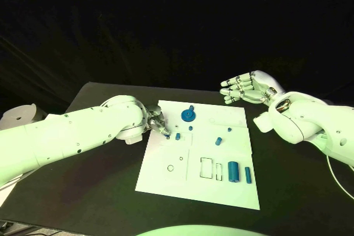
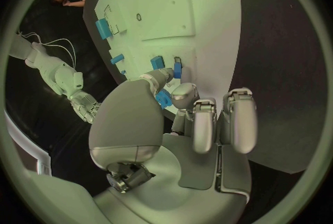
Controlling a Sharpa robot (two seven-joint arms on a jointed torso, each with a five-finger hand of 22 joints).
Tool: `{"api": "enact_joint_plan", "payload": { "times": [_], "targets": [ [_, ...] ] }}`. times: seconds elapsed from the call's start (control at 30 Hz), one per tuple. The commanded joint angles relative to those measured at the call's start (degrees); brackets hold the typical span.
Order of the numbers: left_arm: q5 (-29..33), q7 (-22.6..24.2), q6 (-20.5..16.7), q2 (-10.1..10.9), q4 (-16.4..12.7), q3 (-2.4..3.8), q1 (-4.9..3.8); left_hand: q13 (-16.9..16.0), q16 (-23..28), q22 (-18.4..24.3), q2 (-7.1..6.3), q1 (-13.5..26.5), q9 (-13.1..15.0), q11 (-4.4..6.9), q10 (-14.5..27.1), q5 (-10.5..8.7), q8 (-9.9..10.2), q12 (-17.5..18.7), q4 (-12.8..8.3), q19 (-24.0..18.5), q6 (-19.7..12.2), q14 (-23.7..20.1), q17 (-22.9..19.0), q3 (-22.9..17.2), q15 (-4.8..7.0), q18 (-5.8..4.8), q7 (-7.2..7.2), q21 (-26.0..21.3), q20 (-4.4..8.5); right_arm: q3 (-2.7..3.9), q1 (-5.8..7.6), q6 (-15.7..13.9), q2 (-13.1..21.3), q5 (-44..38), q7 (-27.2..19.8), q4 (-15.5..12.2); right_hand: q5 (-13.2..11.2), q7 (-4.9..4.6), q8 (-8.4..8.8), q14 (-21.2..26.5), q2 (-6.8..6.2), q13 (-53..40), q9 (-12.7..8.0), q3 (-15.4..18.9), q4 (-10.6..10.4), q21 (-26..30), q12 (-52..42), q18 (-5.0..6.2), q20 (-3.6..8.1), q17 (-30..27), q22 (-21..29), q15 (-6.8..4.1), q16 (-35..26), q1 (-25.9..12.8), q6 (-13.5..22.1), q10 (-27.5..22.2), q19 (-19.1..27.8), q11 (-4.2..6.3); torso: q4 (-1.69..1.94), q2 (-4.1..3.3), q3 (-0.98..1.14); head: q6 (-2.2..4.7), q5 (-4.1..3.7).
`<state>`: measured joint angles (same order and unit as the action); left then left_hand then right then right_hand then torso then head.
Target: Assemble the parts on the task board
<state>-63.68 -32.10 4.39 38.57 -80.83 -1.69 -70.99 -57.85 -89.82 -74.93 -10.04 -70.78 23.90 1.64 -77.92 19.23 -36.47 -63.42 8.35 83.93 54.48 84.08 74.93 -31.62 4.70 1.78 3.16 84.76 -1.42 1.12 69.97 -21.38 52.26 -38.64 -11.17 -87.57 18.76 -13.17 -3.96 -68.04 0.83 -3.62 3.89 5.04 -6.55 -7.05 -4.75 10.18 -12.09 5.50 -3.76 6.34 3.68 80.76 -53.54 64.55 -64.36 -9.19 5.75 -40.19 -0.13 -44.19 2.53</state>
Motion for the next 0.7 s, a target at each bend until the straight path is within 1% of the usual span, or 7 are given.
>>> {"api": "enact_joint_plan", "payload": {
  "times": [0.03,0.37,0.53,0.7],
  "targets": [
    [-1.4,-1.8,1.9,-0.1,-0.1,0.03,0.03,0.0,-0.2,-9.3,0.09,-0.6,0.0,-0.06,-0.5,0.21,0.2,-0.4,-8.7,3.9,0.4,5.9,15.1,-8.3,0.14,-0.26,-0.19,0.4,0.2,0.0,-0.04,0.7,0.0,-0.7,-0.8,-0.1,0.1,0.04,0.06,0.3,0.28,0.1,-0.1,-0.1,0.3,0.3,0.2,0.39,-0.16,-0.1,0.1,0.07,-0.1,-0.2,0.3,-0.4,-0.3,-0.13,0.03,0.0,-0.03,-0.13,0.0],
    [-1.5,-1.9,3.6,0.0,-0.2,0.04,0.04,-0.5,-0.2,-9.3,-0.03,-0.6,0.0,-0.05,-0.7,0.37,0.3,-0.7,-8.8,3.9,0.6,5.9,15.1,-8.3,0.13,-0.27,-0.21,0.4,0.2,0.0,-0.04,1.2,0.0,-0.6,-1.0,0.0,0.2,0.02,0.06,0.3,0.24,0.1,-0.1,-0.1,0.3,0.3,0.3,0.39,-0.18,-0.1,0.0,0.08,-0.1,-0.2,0.3,-0.5,-0.3,-0.15,0.06,0.03,-0.06,-0.37,0.21],
    [-1.4,-1.7,3.9,-0.1,-0.3,0.05,0.04,-0.4,-0.2,-9.4,-0.07,-0.6,0.0,-0.05,-0.7,0.41,0.3,-0.6,-8.8,3.9,0.6,5.9,15.1,-8.3,0.13,-0.27,-0.22,0.4,0.2,0.0,-0.04,1.3,-0.1,-0.5,-1.0,0.1,0.2,0.02,0.06,0.3,0.24,0.1,-0.1,-0.1,0.3,0.3,0.3,0.39,-0.18,-0.1,0.0,0.08,-0.1,-0.2,0.3,-0.5,-0.3,-0.15,0.08,0.03,-0.04,-0.34,0.24],
    [-1.3,-1.5,4.1,-0.2,-0.5,0.05,0.04,-0.4,-0.2,-9.4,-0.08,-0.6,0.0,-0.05,-0.7,0.42,0.3,-0.6,-8.8,3.9,0.7,5.9,15.1,-8.3,0.13,-0.27,-0.22,0.4,0.19,0.0,-0.04,1.3,-0.1,-0.5,-1.0,0.1,0.2,0.02,0.06,0.3,0.24,0.1,-0.1,-0.1,0.3,0.3,0.3,0.39,-0.18,-0.1,0.0,0.08,-0.1,-0.2,0.3,-0.5,-0.3,-0.15,0.04,0.02,-0.03,-0.54,0.27]
  ]
}}
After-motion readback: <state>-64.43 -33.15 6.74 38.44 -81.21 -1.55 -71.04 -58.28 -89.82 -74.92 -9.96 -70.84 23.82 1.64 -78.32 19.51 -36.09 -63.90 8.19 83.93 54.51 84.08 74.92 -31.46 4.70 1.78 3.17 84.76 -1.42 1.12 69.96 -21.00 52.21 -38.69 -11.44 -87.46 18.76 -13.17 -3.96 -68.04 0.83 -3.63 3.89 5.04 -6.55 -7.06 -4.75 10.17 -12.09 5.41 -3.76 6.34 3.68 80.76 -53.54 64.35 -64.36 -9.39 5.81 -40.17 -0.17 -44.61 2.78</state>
